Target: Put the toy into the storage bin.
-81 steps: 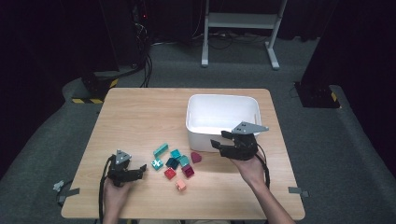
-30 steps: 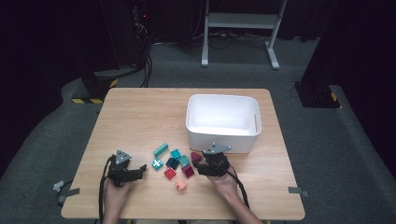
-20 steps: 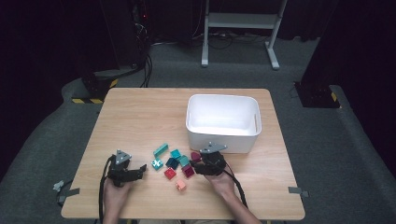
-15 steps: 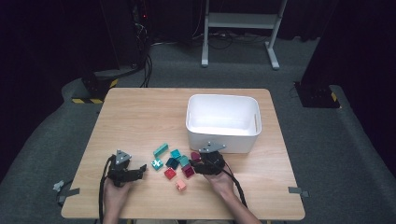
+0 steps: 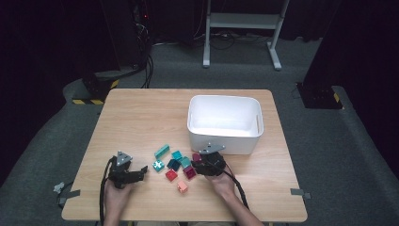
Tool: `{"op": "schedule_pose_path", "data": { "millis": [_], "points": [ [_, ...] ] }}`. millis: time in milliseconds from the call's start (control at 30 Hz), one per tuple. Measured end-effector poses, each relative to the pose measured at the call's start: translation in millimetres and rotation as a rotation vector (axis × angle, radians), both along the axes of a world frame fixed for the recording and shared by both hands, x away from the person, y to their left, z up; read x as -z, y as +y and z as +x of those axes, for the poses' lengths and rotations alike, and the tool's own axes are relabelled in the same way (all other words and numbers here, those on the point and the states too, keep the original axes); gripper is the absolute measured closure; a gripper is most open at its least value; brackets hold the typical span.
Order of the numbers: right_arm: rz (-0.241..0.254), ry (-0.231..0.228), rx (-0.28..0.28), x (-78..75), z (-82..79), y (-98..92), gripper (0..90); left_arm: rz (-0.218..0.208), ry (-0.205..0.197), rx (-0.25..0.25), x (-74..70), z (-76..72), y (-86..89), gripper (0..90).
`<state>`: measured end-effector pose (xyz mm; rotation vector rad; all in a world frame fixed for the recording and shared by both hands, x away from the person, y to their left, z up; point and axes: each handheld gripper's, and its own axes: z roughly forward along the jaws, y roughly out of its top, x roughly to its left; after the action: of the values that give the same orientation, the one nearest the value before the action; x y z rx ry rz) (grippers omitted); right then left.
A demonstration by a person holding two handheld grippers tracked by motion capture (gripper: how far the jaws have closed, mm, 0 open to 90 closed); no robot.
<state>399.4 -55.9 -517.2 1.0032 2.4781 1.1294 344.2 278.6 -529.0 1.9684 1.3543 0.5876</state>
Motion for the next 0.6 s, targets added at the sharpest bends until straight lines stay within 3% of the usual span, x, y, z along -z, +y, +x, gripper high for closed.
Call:
{"op": "schedule_pose_path", "data": {
  "millis": [600],
  "points": [
    [-0.029,-0.019,0.002,1.7,-2.6,-2.3,55.4,0.000,0.000,0.000,0.0,0.0,0.0,17.1]
  ]
}}
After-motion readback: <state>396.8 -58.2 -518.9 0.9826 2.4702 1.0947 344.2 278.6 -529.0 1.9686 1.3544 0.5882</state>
